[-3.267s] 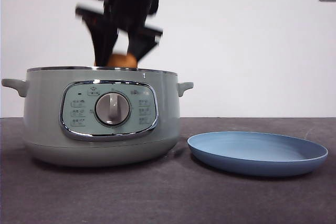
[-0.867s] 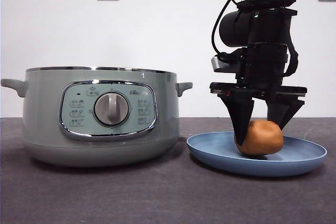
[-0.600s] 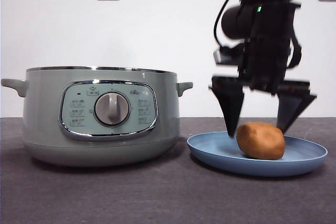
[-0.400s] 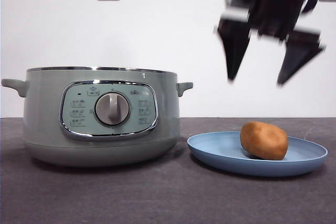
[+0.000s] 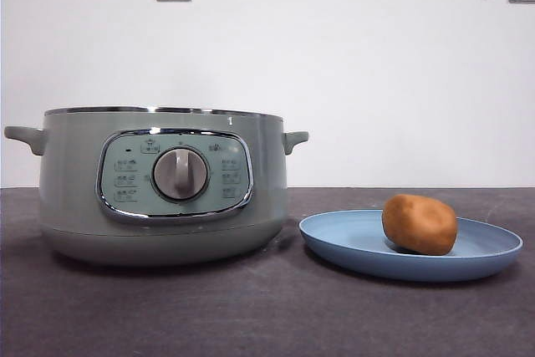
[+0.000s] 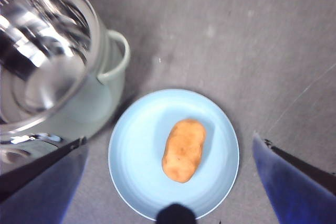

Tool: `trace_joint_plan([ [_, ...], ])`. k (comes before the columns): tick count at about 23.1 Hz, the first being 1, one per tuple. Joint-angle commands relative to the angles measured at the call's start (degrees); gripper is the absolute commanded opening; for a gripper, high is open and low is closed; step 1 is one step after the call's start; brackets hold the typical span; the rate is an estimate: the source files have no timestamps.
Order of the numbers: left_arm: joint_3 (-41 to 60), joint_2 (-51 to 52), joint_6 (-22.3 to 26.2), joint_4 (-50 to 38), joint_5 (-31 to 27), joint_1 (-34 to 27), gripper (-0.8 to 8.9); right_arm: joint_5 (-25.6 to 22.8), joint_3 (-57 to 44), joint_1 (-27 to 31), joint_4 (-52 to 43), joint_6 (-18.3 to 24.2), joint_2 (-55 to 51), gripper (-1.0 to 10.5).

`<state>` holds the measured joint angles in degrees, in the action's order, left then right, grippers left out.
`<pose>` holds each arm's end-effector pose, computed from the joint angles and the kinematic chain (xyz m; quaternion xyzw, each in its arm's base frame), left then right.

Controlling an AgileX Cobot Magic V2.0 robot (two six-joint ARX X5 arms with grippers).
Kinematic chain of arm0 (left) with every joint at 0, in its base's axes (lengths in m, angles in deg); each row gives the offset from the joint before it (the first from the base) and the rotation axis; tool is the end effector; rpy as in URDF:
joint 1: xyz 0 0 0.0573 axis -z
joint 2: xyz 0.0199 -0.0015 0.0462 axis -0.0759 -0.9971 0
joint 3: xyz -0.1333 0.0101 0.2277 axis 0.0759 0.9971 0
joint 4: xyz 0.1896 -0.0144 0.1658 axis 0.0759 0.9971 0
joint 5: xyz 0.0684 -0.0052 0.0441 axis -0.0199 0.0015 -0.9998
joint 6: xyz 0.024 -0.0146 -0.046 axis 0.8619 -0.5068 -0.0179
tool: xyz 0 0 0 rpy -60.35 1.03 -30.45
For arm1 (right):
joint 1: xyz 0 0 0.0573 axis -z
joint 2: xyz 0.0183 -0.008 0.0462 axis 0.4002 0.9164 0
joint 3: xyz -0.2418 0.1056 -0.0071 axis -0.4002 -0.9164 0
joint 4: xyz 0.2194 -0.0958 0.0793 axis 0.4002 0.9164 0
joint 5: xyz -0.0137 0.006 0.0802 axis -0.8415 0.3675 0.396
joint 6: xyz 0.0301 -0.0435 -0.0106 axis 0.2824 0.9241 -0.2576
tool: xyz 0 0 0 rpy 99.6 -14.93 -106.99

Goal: Take the potato out from the steamer,put the potato on the plate,close the lid

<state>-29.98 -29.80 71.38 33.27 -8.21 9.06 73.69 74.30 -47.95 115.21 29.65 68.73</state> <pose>0.2756 -0.0749 0.4803 0.0810 0.2667 -0.2860 0.9168 0.1995 0.0903 0.3830 -0.0444 0.3649 0.1831 0.9118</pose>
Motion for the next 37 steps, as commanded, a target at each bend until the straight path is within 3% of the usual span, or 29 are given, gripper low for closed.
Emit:
trace_joint_plan([
  [1,4.9,0.3,0.1,-4.6,1.7,0.2,-0.08,-0.1,-0.5,0.0,0.1,-1.4,-2.9,5.3],
  [6,14.3,0.3,-2.0,-12.2,2.0,1.2,-0.08,-0.3,-0.5,0.0,1.1,-2.1,-6.9,5.3],
  [14,33.8,0.3,-5.8,-32.5,0.8,6.9,-0.08,-0.4,-0.5,0.0,4.5,-3.0,-8.3,5.3],
  [18,36.1,0.3,-5.6,-32.3,-7.5,9.6,-0.08,-0.4,-0.5,0.0,4.6,-2.9,-8.3,5.3],
  [22,36.7,0.3,-5.5,-32.6,-9.5,9.7,-0.08,-0.4,-0.5,0.0,4.6,-2.9,-8.3,5.3],
  [28,43.1,0.3,-5.6,-34.0,-8.7,9.9,-0.08,-0.3,-0.5,0.0,4.6,-2.4,-8.3,5.3],
  [37,43.8,0.3,-5.8,-26.9,-8.6,9.9,-0.08,-0.3,-0.5,0.0,4.7,-2.0,-8.3,5.3],
])
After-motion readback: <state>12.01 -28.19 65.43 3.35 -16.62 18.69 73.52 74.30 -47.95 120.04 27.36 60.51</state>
